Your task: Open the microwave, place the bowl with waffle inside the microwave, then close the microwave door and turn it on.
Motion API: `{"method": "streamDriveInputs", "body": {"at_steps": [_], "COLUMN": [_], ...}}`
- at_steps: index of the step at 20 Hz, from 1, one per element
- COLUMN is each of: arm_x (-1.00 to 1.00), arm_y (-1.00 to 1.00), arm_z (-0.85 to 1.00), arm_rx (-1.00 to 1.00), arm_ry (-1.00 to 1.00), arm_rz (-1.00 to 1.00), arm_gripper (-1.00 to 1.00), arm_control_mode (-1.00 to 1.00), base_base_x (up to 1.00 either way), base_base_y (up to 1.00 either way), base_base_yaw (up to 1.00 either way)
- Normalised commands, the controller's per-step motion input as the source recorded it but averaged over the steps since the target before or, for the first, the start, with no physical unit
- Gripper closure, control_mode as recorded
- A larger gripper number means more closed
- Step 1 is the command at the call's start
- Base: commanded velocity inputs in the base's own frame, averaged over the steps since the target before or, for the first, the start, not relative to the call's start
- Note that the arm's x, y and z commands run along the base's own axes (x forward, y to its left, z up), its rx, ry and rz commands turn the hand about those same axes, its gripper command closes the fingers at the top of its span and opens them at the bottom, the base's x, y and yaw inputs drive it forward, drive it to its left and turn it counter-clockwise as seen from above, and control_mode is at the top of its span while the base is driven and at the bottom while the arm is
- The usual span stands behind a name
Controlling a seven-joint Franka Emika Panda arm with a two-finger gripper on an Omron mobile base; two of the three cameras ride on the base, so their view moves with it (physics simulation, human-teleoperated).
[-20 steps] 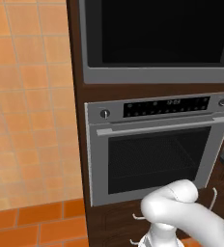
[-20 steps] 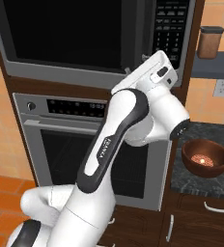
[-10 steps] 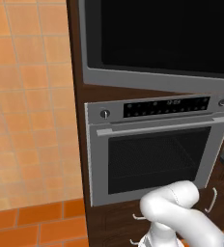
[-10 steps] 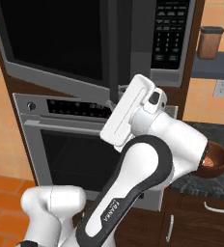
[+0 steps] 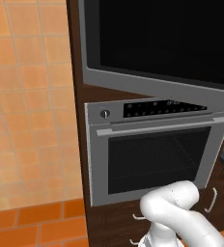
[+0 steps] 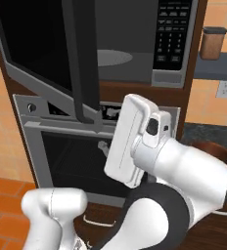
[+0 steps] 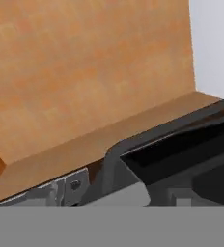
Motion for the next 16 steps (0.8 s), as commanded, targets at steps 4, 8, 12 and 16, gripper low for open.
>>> {"method": "streamDriveInputs", "body": {"at_steps": [4, 8, 12, 16], "arm_x": [0.95, 1.0, 1.0, 0.78], "arm_y": [-0.86, -0.65, -0.32, 0.27], "arm_z": [-0.08, -0.26, -0.03, 0.0], "arm_rx": [-0.23, -0.17, -0.21, -0.1], "arm_ry": [0.01, -0.01, -0.08, 0.01], "arm_rz": [0.01, 0.01, 0.0, 0.02], "arm_gripper": [-1.0, -1.0, -1.0, -1.0], "arm_control_mode": [-1.0, -1.0, -1.0, -1.0], "base_base_x": [0.0, 0.0, 0.0, 0.0], "base_base_y": [0.0, 0.0, 0.0, 0.0], "base_base_yaw": [0.0, 0.0, 0.0, 0.0]}}
